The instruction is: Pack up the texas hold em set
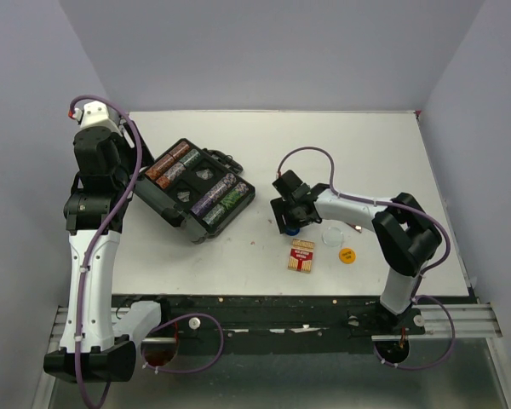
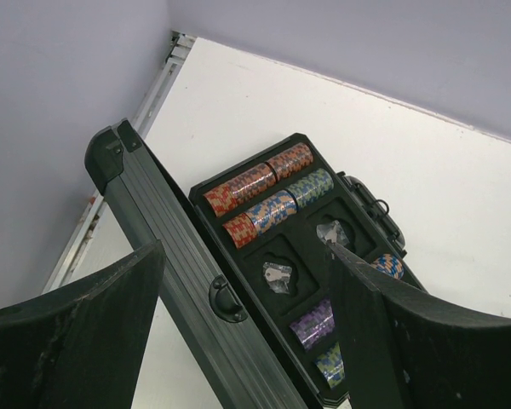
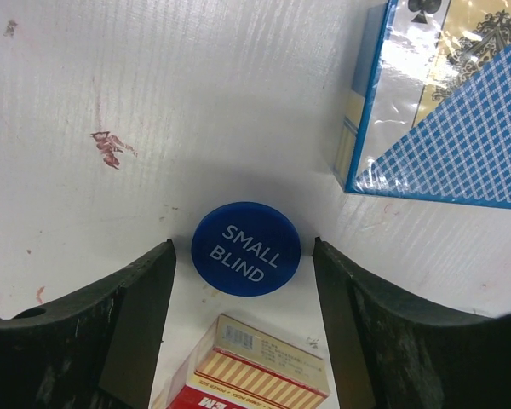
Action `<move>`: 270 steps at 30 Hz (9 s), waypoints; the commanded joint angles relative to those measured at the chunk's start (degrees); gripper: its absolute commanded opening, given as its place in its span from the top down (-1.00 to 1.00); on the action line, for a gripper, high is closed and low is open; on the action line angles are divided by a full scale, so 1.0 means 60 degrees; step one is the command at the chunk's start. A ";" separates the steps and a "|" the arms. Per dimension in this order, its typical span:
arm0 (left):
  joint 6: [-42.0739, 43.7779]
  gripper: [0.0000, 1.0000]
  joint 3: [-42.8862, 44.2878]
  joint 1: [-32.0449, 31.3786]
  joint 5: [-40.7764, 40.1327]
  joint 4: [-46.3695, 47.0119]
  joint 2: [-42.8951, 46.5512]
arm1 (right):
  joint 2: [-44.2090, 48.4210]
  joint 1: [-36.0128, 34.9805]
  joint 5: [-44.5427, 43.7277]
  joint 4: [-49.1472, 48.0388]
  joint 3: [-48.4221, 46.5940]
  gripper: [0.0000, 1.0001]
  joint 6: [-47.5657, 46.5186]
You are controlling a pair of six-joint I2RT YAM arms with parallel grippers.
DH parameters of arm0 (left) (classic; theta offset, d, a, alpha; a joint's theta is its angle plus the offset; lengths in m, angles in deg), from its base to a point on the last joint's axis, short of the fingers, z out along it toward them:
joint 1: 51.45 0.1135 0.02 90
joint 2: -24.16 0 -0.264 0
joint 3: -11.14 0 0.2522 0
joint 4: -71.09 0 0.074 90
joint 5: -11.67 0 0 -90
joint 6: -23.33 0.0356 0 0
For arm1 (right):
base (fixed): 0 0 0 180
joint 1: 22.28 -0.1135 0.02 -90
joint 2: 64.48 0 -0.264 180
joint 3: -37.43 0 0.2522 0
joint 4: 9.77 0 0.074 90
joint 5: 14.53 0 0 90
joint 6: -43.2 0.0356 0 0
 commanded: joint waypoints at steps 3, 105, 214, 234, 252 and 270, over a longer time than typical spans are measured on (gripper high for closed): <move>-0.0086 -0.68 -0.0106 -0.0019 -0.0026 0.0109 0.0105 | -0.0276 -0.0006 -0.0376 0.0688 -0.0015 -0.45 0.0093; 0.0324 -0.68 -0.0604 -0.0019 0.0663 0.0080 0.0310 | -0.8451 -0.0782 0.2173 -0.0747 -1.2686 -0.28 -0.1035; -0.1186 0.49 -0.2347 0.2105 0.2697 0.0093 -0.0554 | 0.4836 0.2646 -0.0698 0.3501 0.3471 -0.86 0.4663; 0.0544 0.58 -0.2291 0.2105 0.6066 0.2774 -0.2149 | 0.4616 0.2646 -0.1181 0.3340 0.3749 -0.86 0.5044; 0.0925 -0.86 -0.0693 0.2090 0.5996 0.2219 -0.2781 | 0.4206 0.2660 -0.1372 0.2300 0.4598 -0.56 0.5161; 0.0676 -0.98 -0.0400 0.2075 0.3973 0.2424 -0.1800 | 0.3532 0.2778 -0.0640 0.1831 0.4511 0.06 0.4239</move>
